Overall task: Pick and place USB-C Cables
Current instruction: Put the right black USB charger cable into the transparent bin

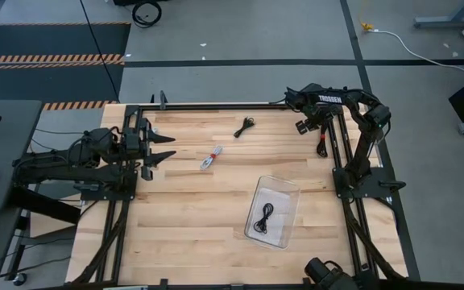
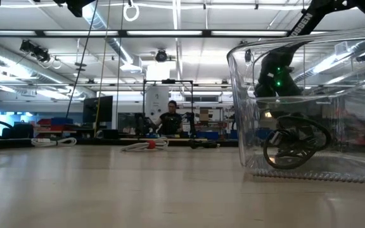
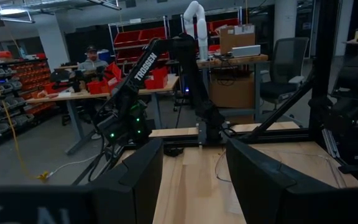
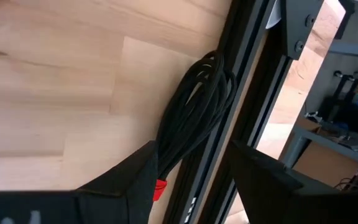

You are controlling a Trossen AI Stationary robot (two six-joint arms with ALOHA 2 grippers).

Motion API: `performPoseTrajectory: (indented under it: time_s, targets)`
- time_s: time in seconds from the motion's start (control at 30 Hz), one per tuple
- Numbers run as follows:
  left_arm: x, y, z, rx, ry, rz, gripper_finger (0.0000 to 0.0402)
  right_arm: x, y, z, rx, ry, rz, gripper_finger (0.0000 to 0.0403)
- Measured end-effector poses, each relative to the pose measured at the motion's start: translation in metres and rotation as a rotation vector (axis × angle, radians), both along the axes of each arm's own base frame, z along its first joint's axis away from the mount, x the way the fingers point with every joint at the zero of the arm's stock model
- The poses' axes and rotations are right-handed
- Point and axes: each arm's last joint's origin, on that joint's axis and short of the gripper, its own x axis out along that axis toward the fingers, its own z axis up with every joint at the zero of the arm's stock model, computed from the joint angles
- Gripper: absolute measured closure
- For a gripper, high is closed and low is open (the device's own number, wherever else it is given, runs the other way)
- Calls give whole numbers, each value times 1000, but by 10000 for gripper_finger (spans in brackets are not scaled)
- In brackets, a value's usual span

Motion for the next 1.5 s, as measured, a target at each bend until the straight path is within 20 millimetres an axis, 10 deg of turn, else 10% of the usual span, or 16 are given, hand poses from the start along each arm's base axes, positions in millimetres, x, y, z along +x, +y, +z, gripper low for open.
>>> performPoseTrajectory:
  time_s: [0.97,1.5]
  targets:
    - [0,0,0,0,0,0,216,0,4,-7,23,-31,-9,350]
    - [0,0,0,1,0,0,216,-1,9,-13,26,5,39,272]
